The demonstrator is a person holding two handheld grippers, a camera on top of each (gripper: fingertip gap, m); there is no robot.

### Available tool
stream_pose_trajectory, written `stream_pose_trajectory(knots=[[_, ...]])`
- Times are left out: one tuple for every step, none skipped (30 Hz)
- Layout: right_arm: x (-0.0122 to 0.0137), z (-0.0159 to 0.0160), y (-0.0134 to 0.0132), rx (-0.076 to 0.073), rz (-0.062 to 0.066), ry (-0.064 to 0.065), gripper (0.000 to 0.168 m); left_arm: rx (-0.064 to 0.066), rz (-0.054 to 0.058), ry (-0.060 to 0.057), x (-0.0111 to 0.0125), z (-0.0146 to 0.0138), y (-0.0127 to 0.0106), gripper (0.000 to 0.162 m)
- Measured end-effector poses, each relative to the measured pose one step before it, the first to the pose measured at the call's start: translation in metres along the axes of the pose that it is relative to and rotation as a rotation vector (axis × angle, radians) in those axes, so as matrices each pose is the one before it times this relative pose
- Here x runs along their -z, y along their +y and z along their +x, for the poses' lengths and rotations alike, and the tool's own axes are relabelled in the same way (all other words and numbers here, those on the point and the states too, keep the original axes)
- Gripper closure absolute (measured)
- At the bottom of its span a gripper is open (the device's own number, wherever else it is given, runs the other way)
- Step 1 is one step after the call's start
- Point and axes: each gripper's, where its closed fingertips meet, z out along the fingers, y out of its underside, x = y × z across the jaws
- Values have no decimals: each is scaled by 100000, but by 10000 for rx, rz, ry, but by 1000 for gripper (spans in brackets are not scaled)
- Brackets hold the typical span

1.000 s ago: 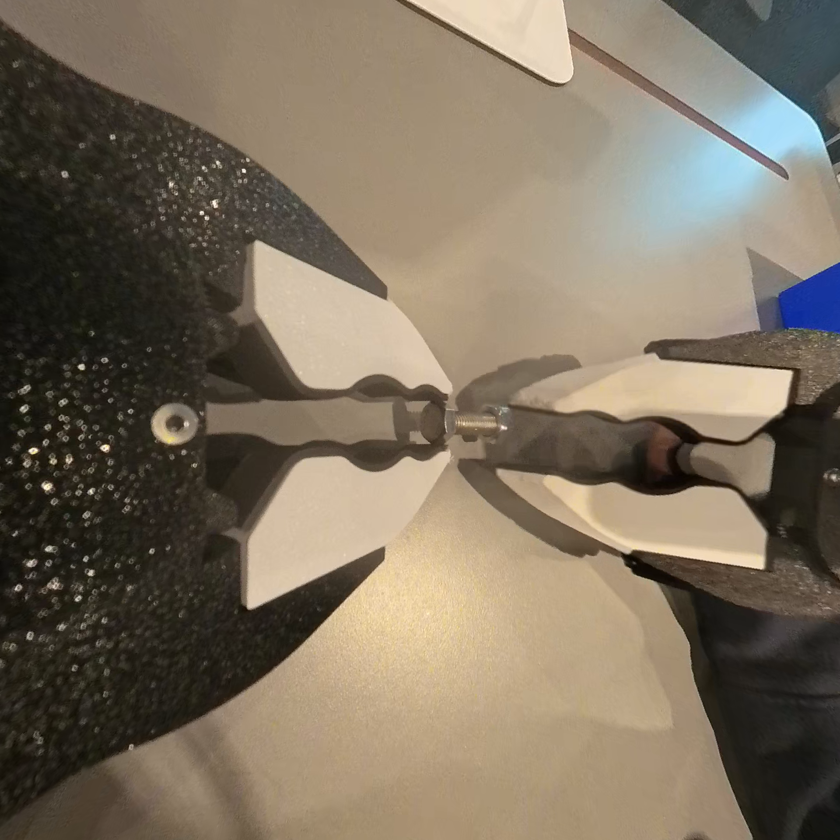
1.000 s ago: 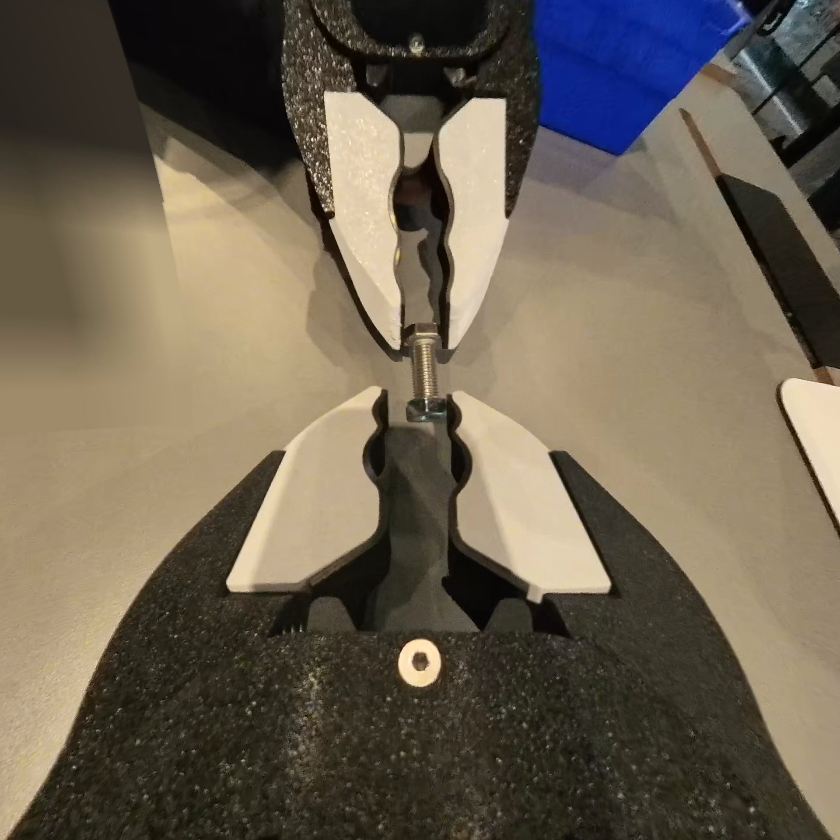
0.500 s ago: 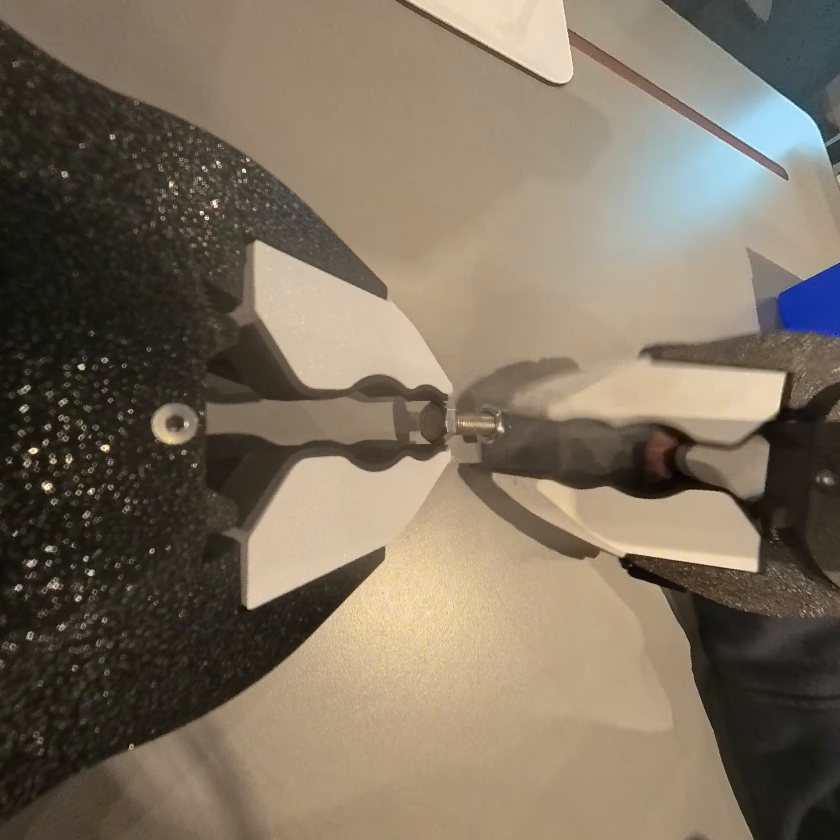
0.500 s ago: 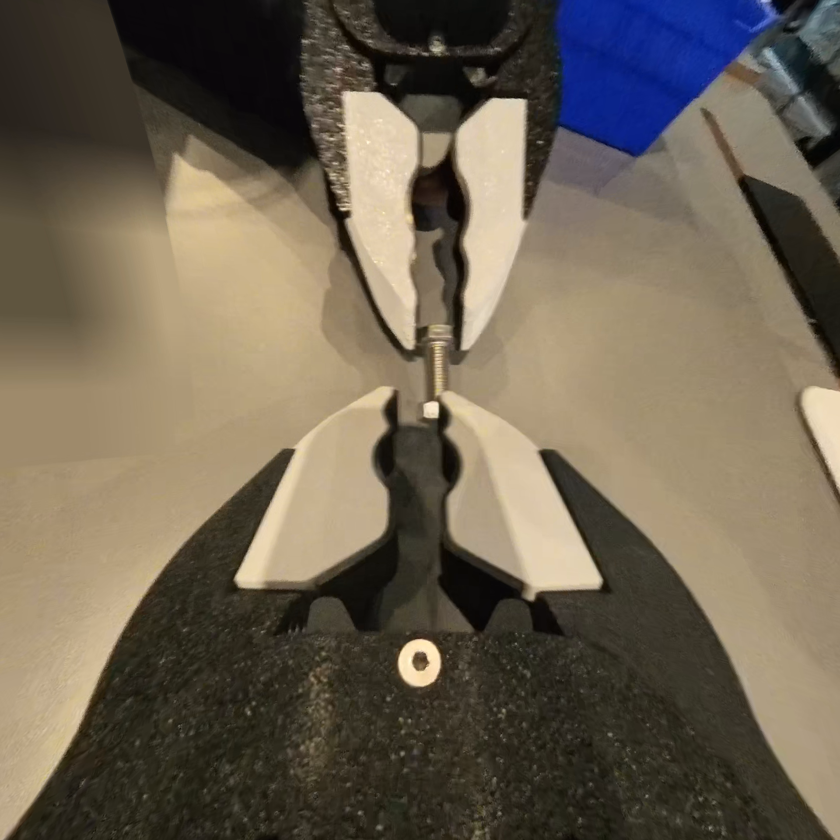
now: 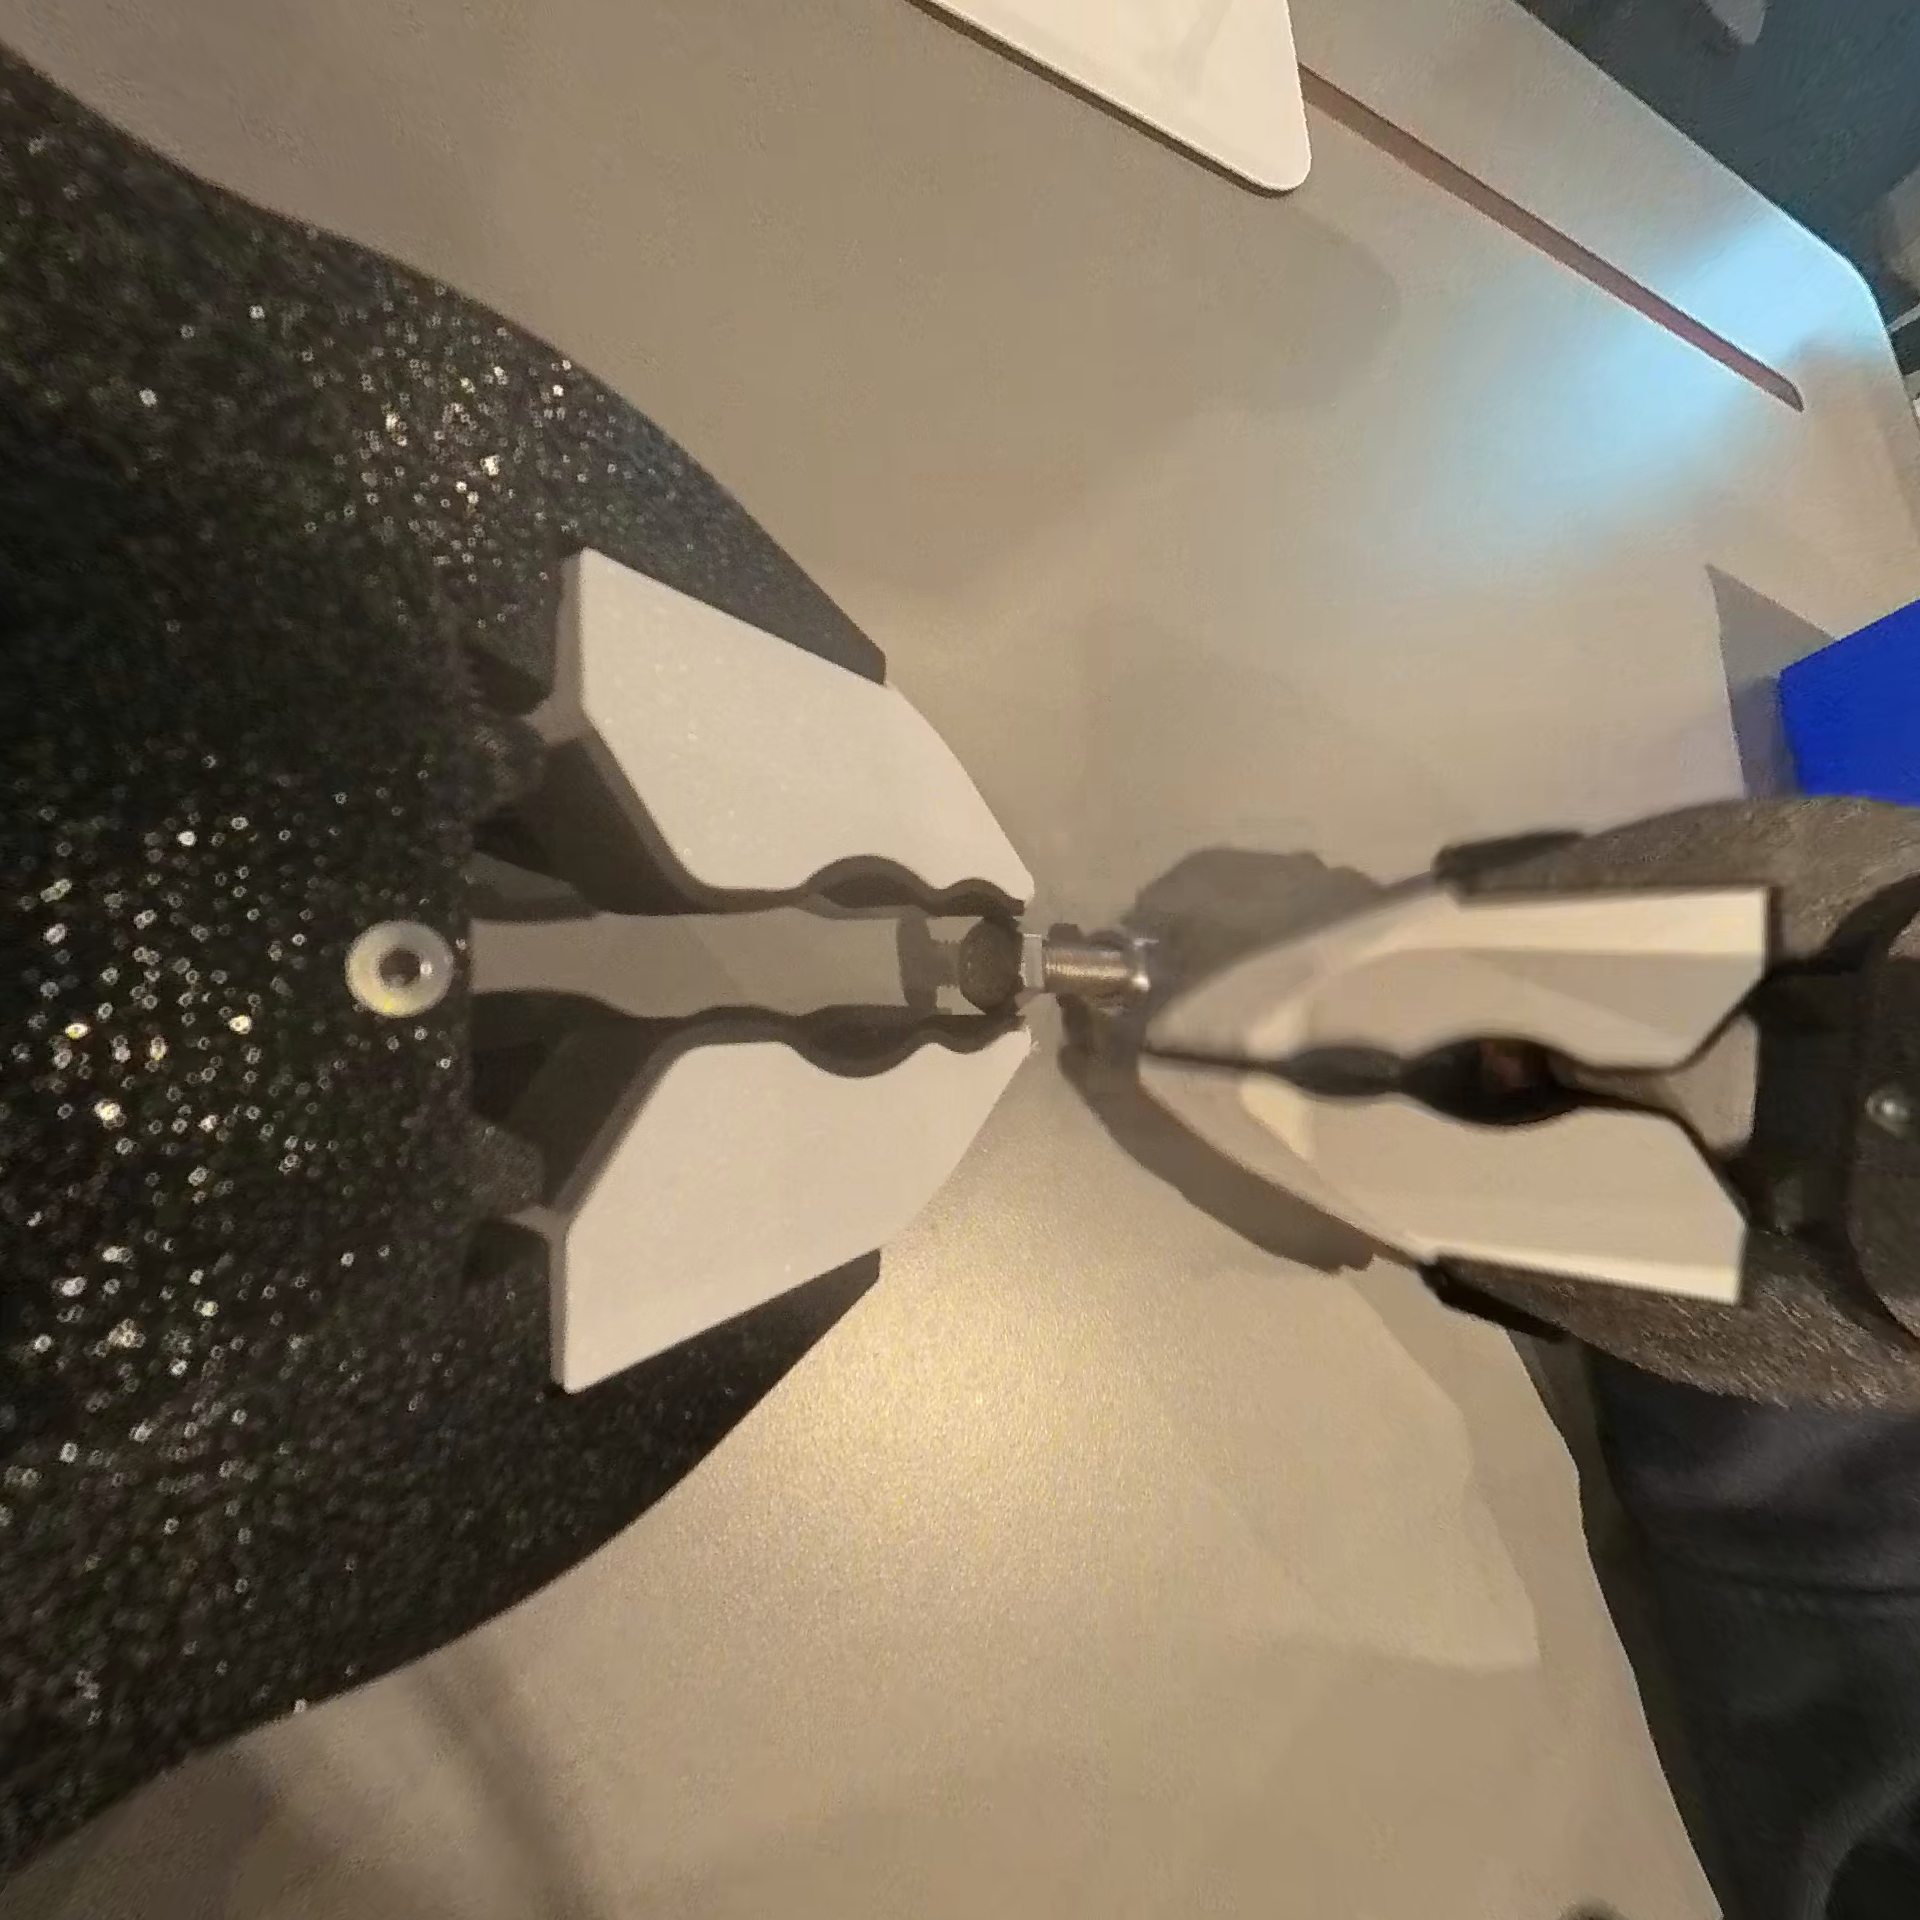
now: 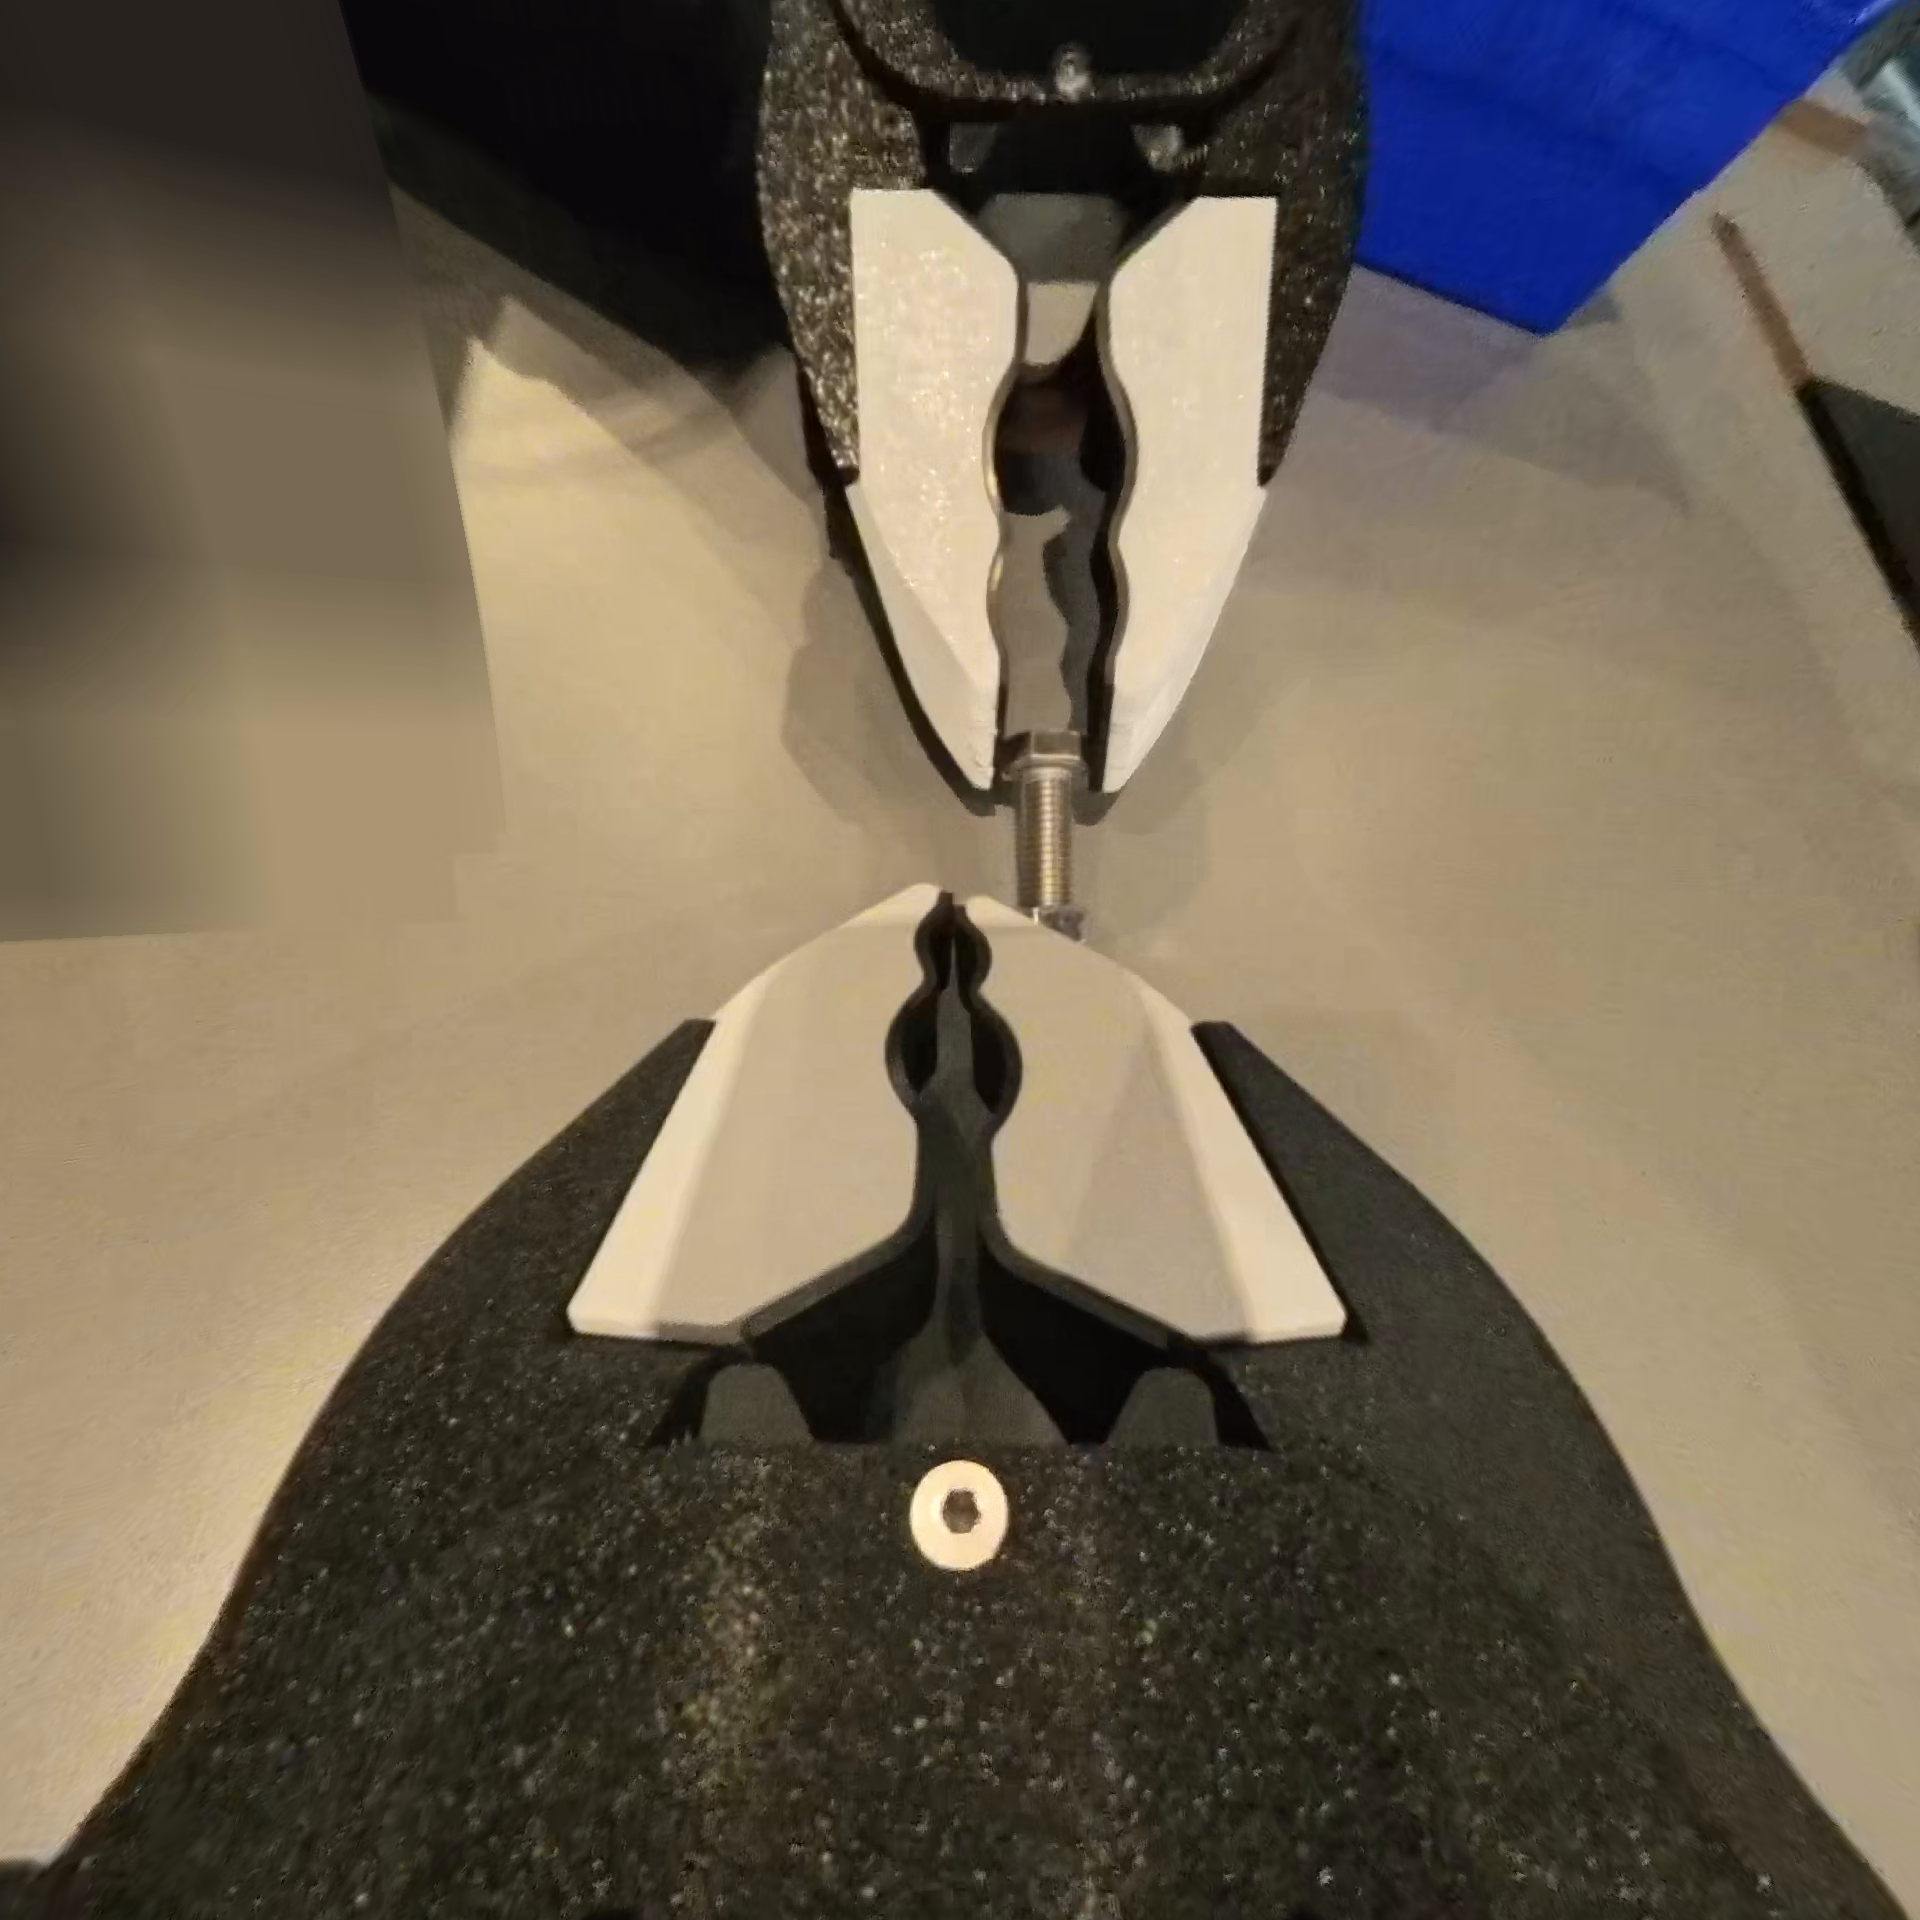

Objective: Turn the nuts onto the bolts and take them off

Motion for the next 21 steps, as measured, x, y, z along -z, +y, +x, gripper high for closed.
stream_pose_trajectory(knots=[[35,-52,-46,-95,35,-73,167,-5,0,-5,-6,-6,-5,145],[80,93,-111,-24,98,52,167,-4,3,-2,4,2,-2,145],[111,239,-181,5,162,175,167,3,-2,3,-4,-2,1,145],[92,424,-166,-4,150,293,162,4,-1,3,2,-7,6,145],[32,405,-50,-36,53,265,153,-4,2,-2,-1,-6,-2,145],[-37,167,60,-67,-40,81,150,-10,3,-6,-3,-1,-9,145],[-85,137,116,-71,-98,59,148,-11,4,-7,2,6,-8,145],[-130,142,164,-43,-140,92,145,-9,3,-5,3,-4,-3,145],[-140,5,173,17,-149,14,143,-7,3,-4,-2,0,6,145],[-123,-95,136,67,-121,-37,143,-7,3,-5,-3,2,-8,145],[-29,-64,-9,36,-11,-15,145,-9,4,-6,3,-6,-3,145],[24,-92,18,26,-2,-56,147,-15,4,-6,-4,5,-1,145],[44,-271,23,12,2,-206,150,-15,4,-2,2,8,-8,145],[148,-785,-18,13,44,-595,167,3,1,-1,0,-12,3,145],[96,-415,-116,-103,80,-336,168,11,-4,1,-8,-7,3,145],[86,22,-101,-111,92,-43,168,-5,3,-2,-2,-6,-4,145],[99,240,-118,-84,113,132,163,-16,7,-10,1,7,-2,145],[91,410,-155,-54,136,271,157,-43,16,-27,11,4,-15,145],[52,509,-128,-43,110,347,152,-67,24,-37,15,18,-32,145],[8,345,-34,-56,33,218,147,-68,25,-28,22,33,-19,145],[-24,102,46,-68,-34,25,141,-67,28,-6,26,34,-23,145]])
